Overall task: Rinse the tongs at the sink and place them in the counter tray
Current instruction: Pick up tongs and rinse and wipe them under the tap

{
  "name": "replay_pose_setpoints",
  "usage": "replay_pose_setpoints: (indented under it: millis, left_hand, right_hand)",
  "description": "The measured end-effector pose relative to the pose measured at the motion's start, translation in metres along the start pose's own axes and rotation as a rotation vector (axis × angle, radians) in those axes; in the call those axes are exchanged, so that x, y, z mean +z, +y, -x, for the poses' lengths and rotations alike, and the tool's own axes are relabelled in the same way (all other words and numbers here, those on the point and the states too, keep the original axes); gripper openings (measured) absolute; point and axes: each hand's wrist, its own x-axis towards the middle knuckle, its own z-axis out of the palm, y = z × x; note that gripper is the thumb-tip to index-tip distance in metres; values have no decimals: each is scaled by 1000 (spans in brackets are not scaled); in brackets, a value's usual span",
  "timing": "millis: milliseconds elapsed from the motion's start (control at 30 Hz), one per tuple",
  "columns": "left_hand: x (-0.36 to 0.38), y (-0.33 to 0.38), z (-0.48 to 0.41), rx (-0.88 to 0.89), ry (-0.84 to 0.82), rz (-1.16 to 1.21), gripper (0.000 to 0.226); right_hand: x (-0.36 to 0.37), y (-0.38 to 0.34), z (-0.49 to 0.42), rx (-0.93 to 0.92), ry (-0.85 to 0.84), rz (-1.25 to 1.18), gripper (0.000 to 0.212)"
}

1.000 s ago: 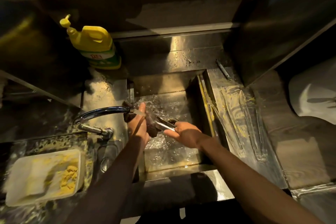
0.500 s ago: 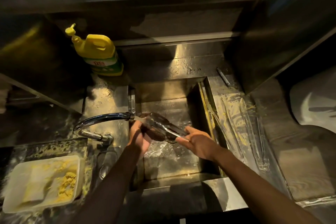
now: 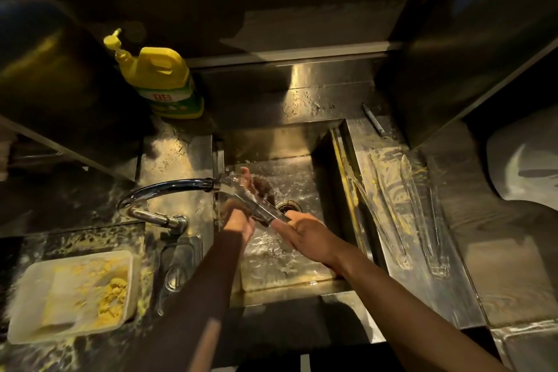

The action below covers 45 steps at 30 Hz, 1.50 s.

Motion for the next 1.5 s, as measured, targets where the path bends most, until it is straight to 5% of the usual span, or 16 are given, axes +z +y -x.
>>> replay_pose_setpoints:
  millis: [100,200,367,467,533,700,833,1100,1300,1433,1500]
  left_hand:
    - [2,10,-1,101,-170,20,22]
    - [-11,16,-9,259,-161,-203,82]
    - [-6,5,-7,132,-95,-18,25]
    - [-11,9,-7,254,-87,-173,21]
    - [-17,14,-11,323,-112,-215,39]
    - [-24,22,0,83,-143,177,36]
    - [-16,16,9,-21,-243,388,34]
    - [-4,9,4,134,-166,74,36]
    - [6,7,-10,163,21,205,65]
    - [-14,10,-15,382,-37,-293,48]
    - [-10,12,-13,396,12,-266,36]
  right_hand:
    - [-10,4,2,8,-13,100,54]
    - [-41,6,2,12,-37,194,44]
    - [-30,0,-3,15,-39,168,44]
    - [-23,1,0,2,-44,180,44]
    - [-36,9,5,-2,-40,255,48]
    - [-52,31,14,42,172,284,58]
    - [-31,25,-3,129,36,291,57]
    - [0,23,-17,139,38,205,54]
    - [-1,17,-21,117,84,214,43]
    - [-31,19,-14,71,2,553,53]
    - [-42,17,-16,66,5,560,53]
